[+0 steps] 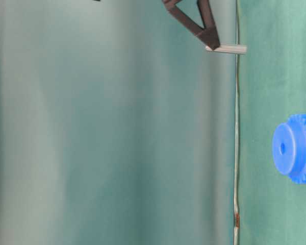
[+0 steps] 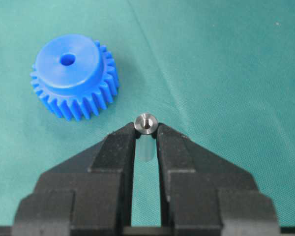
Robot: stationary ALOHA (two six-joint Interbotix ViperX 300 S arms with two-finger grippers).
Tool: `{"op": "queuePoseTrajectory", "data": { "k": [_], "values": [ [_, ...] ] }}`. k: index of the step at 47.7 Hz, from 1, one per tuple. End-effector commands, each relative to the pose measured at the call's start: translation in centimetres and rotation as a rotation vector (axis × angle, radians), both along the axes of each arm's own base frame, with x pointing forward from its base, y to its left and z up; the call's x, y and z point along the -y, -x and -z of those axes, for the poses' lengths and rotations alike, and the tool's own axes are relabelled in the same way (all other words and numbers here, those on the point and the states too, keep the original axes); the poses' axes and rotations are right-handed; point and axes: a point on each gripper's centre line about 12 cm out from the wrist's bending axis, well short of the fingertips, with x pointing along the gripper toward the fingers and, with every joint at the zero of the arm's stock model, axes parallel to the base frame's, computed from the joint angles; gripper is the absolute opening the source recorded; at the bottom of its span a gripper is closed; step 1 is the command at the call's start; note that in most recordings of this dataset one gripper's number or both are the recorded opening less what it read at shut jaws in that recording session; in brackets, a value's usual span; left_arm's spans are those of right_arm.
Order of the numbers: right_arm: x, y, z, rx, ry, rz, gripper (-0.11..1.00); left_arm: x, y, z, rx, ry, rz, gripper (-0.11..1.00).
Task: Insert the shaft placed at a random location into the center hole of the medium gear at another random location.
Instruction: 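Lift the silver shaft with the right gripper, then carry the shaft left over the blue gear's center hole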
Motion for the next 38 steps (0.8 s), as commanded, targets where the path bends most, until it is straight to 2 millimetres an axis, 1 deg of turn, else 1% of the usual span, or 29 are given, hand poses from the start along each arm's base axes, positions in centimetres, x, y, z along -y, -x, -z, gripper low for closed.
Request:
{"op": "queuePoseTrajectory", "data": {
  "k": [1, 16, 23, 28, 38],
  "values": [
    [0.2, -0.5, -1.3, 0.030, 0.028, -0.009, 0.13, -0.1, -0.2, -0.5, 0.011, 0.000, -0.003, 0.00],
    [0.2, -0.5, -1.2, 0.029, 0.027, -0.008, 0.13, -0.1, -0.2, -0.5, 0.011, -0.001, -0.002, 0.00],
    [0.2, -0.9, -1.3, 0.034, 0.027, -0.011, 0.13, -0.1, -0.2, -0.4, 0.009, -0.001, -0.002, 0.00],
    [0.0, -1.8, -1.4, 0.038, 0.028, -0.023, 0.13, -0.1, -0.2, -0.5, 0.011, -0.001, -0.002, 0.00],
    [-0.4, -4.6, -1.3, 0.034, 0.026, -0.055, 0.13, -0.1, -0.2, -0.5, 0.011, -0.001, -0.002, 0.00]
  ]
}}
